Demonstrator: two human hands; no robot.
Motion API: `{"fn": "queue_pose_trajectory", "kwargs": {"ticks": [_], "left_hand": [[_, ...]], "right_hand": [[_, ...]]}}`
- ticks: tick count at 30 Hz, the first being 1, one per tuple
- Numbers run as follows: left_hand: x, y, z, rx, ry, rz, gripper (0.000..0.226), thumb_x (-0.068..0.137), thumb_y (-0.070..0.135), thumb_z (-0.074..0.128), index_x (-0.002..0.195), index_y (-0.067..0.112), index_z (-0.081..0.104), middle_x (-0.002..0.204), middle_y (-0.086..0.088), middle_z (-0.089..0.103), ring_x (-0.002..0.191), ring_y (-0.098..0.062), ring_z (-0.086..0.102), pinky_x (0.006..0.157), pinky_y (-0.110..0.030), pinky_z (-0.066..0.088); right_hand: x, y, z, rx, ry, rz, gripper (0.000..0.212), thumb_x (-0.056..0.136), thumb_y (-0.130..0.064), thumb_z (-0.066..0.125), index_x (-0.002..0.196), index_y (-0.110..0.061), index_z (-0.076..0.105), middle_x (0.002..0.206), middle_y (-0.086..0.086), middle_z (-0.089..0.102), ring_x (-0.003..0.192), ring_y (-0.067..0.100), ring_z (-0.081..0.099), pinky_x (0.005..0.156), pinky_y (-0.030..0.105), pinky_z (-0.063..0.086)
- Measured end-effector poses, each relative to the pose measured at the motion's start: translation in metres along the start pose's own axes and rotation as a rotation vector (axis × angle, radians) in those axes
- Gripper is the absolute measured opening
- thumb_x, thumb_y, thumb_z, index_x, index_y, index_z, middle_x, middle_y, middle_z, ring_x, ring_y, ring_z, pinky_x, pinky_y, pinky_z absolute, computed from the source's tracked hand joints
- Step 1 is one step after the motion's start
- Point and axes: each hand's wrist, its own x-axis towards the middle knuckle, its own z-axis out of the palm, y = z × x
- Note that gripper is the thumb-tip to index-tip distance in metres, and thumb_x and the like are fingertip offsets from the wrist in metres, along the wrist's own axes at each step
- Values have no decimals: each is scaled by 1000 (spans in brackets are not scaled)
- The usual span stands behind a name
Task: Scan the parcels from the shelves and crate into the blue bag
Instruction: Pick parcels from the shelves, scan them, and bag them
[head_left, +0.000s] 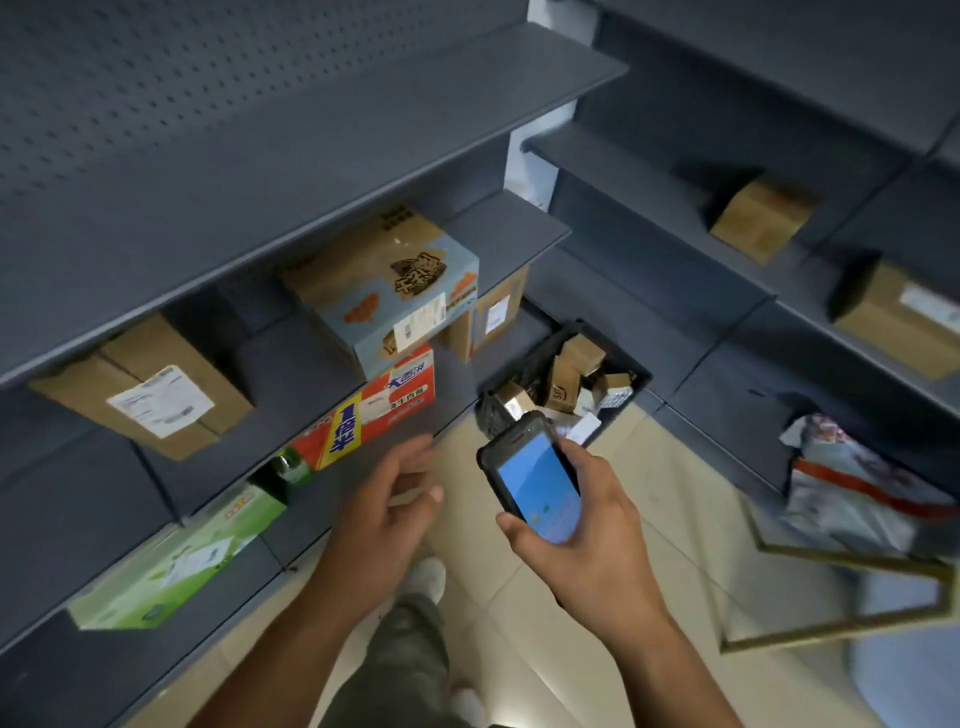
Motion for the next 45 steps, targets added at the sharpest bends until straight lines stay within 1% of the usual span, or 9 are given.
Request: {"fn": "queue_pose_trajectory", "kwargs": {"ticks": [4,9,13,20,26,33,36,40,45], "left_hand": [[64,2,10,-44,-88,-2,48,98,13,63,120,56,57,124,28,64,115,6,62,97,-33,54],[142,21,12,-127,-155,-3,48,99,9,61,119,52,56,131,16,62,112,1,64,92,-43,61],[195,30,14,-91,-221,12,47,99,12,62,122,52,54,133,18,59,115,5,62,99,-45,57],[263,38,50,-26,-297,-16,46,99,17,63,123,55,53,133,20,59,117,3,61,96,-45,58],[306,35,122,18,-295,-99,44,99,15,63,127,46,52,137,11,58,116,-4,62,88,-36,61],[344,34,213,-32,-103,-297,40,94,18,68,123,43,54,136,5,58,121,-18,60,97,-47,57],[355,23,250,-83,89,-399,35,98,11,65,116,40,57,130,3,61,117,-21,62,89,-42,60],[371,-16,290,-137,244,-525,39,97,5,64,123,34,58,127,4,63,114,-23,65,74,-31,63],[419,-93,322,-206,341,-726,38,96,6,65,128,26,58,135,-7,58,125,-33,58,84,-47,59]], "right_hand": [[39,12,-8,-50,55,96,81,65,-62,76,135,-47,37,118,-25,47,103,8,55,76,42,59],[100,14,-40,-89,213,174,78,66,-63,76,134,-47,40,117,-20,52,90,21,65,72,44,60],[140,22,-59,-97,361,203,77,72,-49,80,139,-31,45,124,-12,54,110,10,54,92,38,53],[181,70,-87,-88,409,343,84,72,-53,78,143,-27,40,135,-2,54,115,13,51,92,38,52],[243,127,-120,-92,334,337,82,74,-48,80,143,-25,42,140,-3,51,110,1,40,82,17,39],[334,211,-173,-59,119,310,87,71,-50,81,144,-27,39,140,0,49,110,6,39,90,29,39],[363,257,-186,-50,27,304,81,72,-44,83,140,-28,42,129,-5,52,102,3,43,89,21,38],[402,318,-182,-163,-125,322,44,79,-41,77,107,-35,44,95,-12,58,73,-6,47,58,-1,37],[440,381,-137,-121,-152,405,64,70,-48,82,120,-37,44,94,-17,52,78,1,55,54,5,38]]}}
